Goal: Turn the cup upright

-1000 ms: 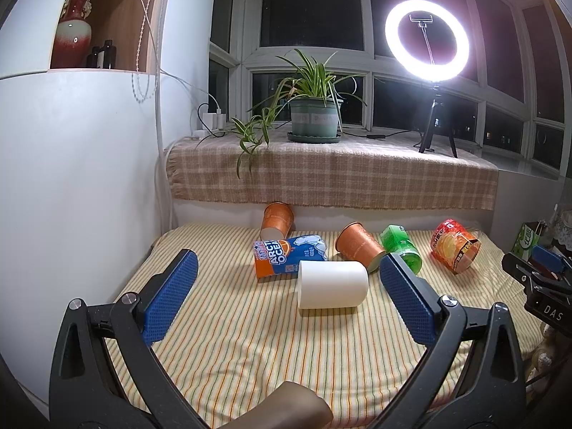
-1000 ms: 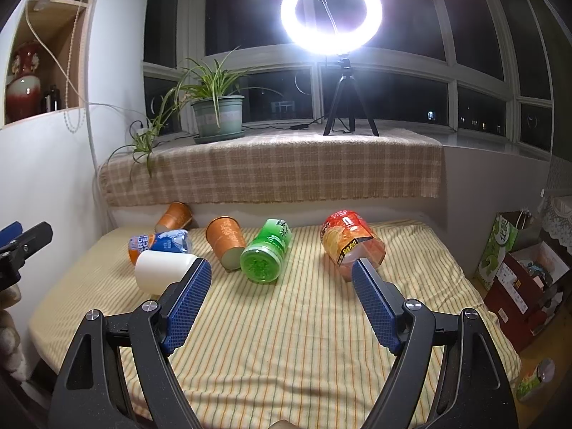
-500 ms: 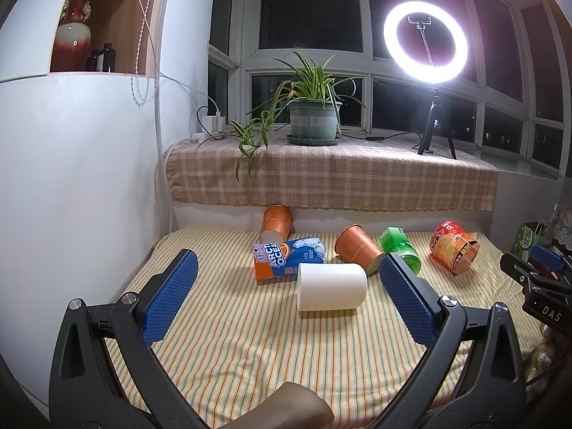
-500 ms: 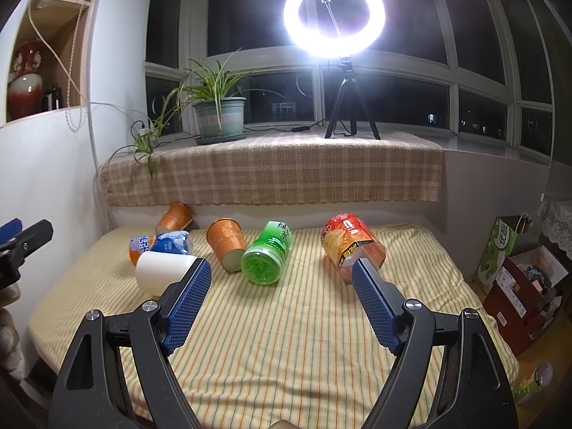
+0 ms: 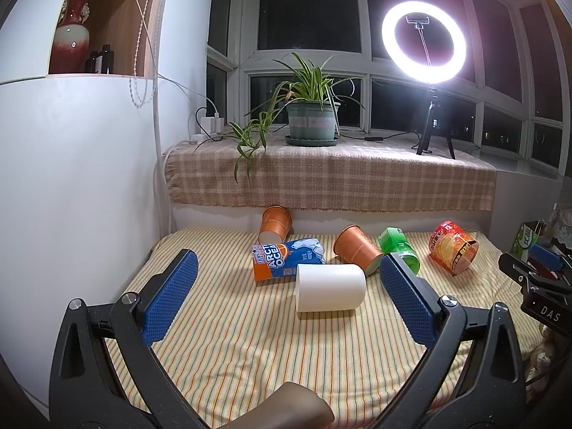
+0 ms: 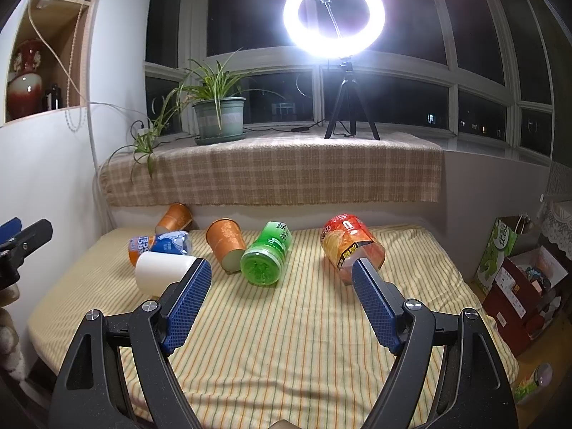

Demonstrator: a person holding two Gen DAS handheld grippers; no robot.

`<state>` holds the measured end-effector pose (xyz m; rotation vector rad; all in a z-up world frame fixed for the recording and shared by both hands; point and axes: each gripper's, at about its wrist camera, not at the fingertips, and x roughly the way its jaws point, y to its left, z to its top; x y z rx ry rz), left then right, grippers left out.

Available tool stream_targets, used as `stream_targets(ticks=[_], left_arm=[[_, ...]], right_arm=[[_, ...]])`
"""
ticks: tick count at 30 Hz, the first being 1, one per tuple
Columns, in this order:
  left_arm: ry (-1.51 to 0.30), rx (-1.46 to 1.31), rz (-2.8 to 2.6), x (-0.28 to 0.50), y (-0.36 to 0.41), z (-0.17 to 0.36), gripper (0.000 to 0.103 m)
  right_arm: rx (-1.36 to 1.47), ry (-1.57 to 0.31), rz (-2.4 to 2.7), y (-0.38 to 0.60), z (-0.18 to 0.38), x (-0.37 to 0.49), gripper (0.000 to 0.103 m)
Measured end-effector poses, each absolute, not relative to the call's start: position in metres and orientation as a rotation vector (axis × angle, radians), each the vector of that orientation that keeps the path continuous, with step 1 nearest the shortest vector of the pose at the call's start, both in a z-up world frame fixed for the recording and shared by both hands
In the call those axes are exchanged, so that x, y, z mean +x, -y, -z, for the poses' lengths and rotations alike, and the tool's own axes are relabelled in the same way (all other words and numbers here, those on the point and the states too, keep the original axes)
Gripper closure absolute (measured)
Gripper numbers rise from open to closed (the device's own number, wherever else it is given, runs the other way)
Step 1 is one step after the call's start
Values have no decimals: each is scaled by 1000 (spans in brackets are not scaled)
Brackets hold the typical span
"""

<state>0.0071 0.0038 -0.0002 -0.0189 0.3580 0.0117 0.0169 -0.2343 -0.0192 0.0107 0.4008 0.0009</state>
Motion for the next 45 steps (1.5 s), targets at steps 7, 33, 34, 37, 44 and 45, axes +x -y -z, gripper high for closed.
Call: stream_targets(ticks=[7,33,34,37,44,45], left_arm=[[-358,-20,-12,7,-4,1,0],[-381,-33,-30,14,-11,16,0],[-384,-30,-34,14,-12,17,0],[-393,-24,-41,14,-18,22,0],[-415,-24,-63,10,-38,32,0],[-419,-23,-68,10,-41,33,0]], right_arm=[[11,-402,0,236,19,18,22],[-38,-401,-19,222,18,32,22],[-45,-401,-36,220,18,35,22],[-70,-415,-82,214,20,47,22],[-125,-493,-234,194,27,90,22],[-146,-506,-255,189,28,97,22]])
